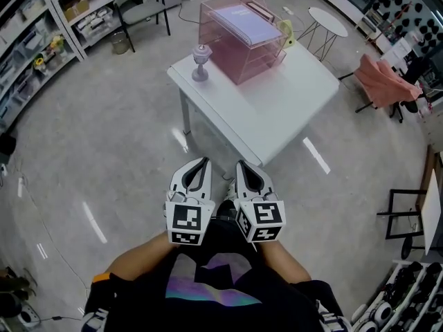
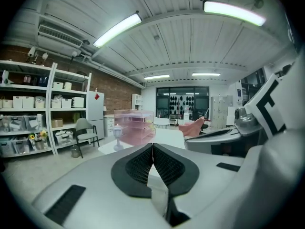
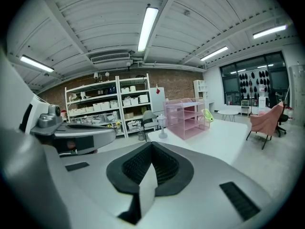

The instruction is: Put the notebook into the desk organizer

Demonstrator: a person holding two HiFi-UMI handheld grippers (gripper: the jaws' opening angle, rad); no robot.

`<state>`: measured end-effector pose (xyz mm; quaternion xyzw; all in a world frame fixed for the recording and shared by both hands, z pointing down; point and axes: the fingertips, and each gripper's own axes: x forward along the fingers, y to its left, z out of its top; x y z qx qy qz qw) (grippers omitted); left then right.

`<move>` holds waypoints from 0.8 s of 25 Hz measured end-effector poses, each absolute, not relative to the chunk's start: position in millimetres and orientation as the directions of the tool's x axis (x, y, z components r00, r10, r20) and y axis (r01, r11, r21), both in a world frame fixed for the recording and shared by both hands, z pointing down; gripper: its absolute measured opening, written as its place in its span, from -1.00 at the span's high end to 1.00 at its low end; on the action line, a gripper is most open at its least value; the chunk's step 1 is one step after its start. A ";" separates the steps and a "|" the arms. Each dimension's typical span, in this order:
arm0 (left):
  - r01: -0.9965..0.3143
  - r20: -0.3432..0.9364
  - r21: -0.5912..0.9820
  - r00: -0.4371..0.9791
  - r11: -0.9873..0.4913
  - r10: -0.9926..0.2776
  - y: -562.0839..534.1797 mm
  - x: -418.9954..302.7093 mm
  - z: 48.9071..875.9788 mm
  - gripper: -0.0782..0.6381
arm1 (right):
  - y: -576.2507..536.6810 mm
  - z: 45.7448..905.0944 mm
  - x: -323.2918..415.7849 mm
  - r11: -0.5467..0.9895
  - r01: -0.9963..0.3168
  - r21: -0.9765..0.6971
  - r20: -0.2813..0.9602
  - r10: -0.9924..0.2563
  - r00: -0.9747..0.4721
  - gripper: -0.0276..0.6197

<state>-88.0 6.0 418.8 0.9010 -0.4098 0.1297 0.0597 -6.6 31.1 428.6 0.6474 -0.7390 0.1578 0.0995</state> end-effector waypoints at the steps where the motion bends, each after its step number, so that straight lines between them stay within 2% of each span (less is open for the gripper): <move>1: -0.754 0.279 -0.001 0.631 -0.657 -0.724 6.3 -88.2 418.6 0.75 | 32.9 429.7 -6.2 0.111 -0.988 -0.103 0.352 -0.925 -0.141 0.86; 20: -0.764 0.277 -0.010 0.618 -0.645 -0.736 6.4 -93.6 418.0 0.75 | 37.8 434.1 -15.0 0.141 -0.987 -0.083 0.357 -0.920 -0.161 0.87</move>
